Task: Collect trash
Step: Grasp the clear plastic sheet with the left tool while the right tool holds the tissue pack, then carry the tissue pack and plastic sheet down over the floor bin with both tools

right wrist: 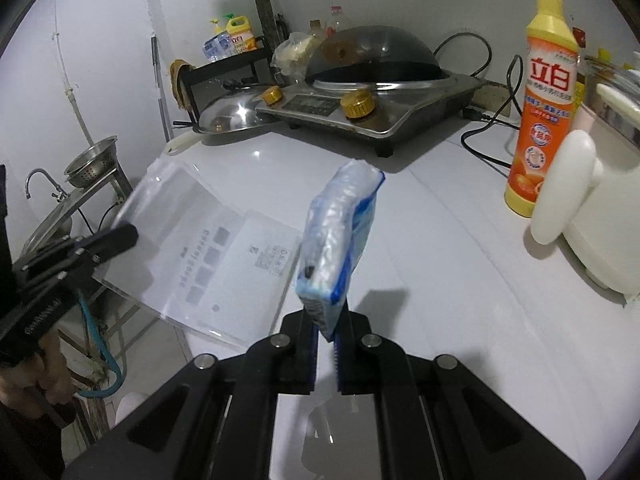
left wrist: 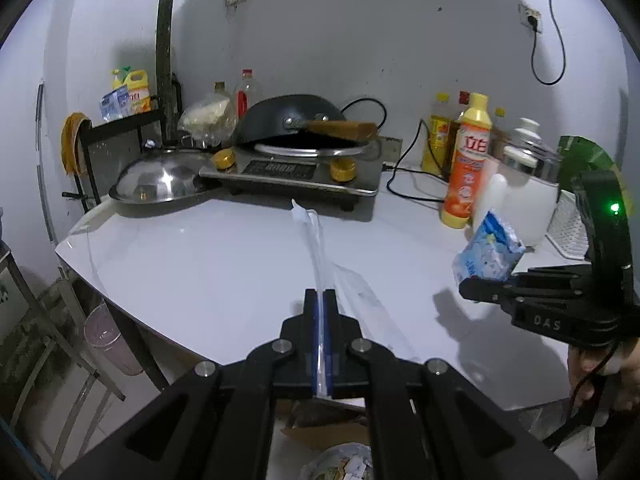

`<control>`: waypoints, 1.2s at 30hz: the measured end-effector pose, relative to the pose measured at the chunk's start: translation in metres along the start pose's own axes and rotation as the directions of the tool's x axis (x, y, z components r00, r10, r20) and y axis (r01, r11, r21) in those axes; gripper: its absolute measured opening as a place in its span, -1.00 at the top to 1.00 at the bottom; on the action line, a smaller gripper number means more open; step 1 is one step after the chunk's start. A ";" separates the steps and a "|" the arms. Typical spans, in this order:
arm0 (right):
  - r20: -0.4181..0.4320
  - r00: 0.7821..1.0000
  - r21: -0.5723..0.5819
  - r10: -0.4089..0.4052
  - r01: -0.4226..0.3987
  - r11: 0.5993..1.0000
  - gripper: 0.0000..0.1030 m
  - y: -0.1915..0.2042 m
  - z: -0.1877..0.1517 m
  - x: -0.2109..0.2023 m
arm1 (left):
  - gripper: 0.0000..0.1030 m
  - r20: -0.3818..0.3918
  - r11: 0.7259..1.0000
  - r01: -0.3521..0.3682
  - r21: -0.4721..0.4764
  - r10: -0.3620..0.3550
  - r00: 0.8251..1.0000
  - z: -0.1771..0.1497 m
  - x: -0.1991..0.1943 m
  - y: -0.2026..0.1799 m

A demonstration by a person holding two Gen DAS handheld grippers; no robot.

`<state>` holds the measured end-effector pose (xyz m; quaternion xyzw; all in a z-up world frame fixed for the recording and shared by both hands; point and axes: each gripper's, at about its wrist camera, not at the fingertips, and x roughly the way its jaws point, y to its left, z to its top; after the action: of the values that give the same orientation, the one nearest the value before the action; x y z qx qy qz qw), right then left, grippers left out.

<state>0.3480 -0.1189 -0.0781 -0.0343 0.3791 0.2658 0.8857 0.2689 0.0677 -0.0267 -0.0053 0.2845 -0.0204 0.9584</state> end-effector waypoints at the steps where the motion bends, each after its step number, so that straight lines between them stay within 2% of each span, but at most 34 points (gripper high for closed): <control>1: 0.004 1.000 -0.004 -0.005 0.005 1.000 0.90 0.001 -0.001 -0.004 | 0.97 0.005 1.000 -0.005 0.006 0.005 1.000 0.000 -0.004 -0.002; 16: 0.053 0.999 -0.033 0.004 -0.002 0.999 0.90 0.022 -0.017 -0.048 | 0.97 0.091 0.999 -0.011 0.047 0.006 0.996 -0.005 -0.075 -0.023; 36: 0.083 0.996 -0.069 0.029 -0.023 0.997 0.90 0.055 -0.057 -0.099 | 0.97 0.126 0.998 -0.020 0.061 0.012 0.992 -0.040 -0.142 -0.040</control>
<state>0.2266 -0.1310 -0.0423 -0.0482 0.3328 0.2913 0.8956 0.1266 0.0341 0.0184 0.0257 0.2230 -0.0210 0.9743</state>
